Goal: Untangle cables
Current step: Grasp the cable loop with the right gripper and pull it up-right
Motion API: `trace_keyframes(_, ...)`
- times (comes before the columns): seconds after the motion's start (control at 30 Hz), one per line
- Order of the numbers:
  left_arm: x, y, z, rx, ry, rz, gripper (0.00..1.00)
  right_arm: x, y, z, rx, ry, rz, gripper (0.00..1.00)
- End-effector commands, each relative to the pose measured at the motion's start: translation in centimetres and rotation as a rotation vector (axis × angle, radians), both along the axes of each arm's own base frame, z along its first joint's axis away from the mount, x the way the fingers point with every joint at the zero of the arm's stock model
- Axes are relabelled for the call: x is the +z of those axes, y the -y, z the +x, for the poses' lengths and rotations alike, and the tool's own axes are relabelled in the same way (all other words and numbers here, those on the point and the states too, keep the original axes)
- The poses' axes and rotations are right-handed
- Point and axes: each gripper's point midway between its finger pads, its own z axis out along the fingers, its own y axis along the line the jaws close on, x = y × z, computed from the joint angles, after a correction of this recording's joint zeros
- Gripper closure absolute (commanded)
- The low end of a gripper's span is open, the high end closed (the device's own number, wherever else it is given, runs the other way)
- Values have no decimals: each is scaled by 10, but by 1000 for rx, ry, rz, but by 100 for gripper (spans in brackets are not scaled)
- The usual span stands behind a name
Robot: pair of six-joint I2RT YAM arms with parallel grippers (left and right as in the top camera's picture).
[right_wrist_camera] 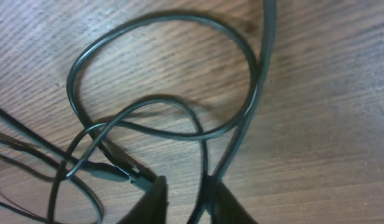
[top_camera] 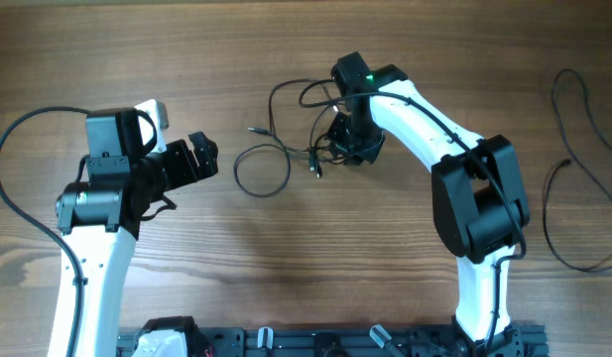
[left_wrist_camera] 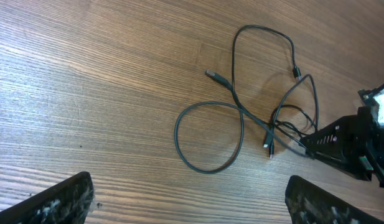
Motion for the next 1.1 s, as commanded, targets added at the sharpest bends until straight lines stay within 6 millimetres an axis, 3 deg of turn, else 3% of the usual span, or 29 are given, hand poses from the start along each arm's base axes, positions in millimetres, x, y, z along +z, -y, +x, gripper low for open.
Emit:
trace_keyframes(0.0, 1, -3, 2, -7, 5, 23, 0, -11, 3, 2, -4, -4, -20, 94)
trace_keyframes(0.23, 1, -3, 2, -7, 5, 23, 0, -12, 8, 7, 20, 28, -46, 96)
trace_keyframes(0.37, 1, -3, 2, -7, 5, 22, 0, 10, 5, 26, 115, 120, -13, 96)
trace_keyframes(0.47, 1, -3, 2, -7, 4, 22, 0, 64, 8, 52, 189, 282, 30, 96)
trace_keyframes(0.53, 1, -3, 2, -7, 4, 22, 0, 119, 10, 71, 275, 447, 54, 96)
trace_keyframes(0.63, 1, -3, 2, -7, 5, 22, 0, 195, 10, 79, 376, 669, 70, 96)
trace_keyframes(0.7, 1, -3, 2, -7, 4, 22, 0, 243, 15, 78, 380, 810, 61, 96)
trace_keyframes(0.77, 1, -3, 2, -7, 4, 22, 0, 277, 21, 75, 363, 905, 54, 96)
trace_keyframes(0.8, 1, -3, 2, -7, 4, 22, 0, 316, 26, 67, 357, 1017, 58, 96)
trace_keyframes(0.93, 1, -3, 2, -7, 4, 22, 0, 379, 35, 49, 328, 1196, 77, 96)
trace_keyframes(1.07, 1, -1, 2, -11, 5, 14, 0, 426, 41, 36, 299, 1342, 93, 96)
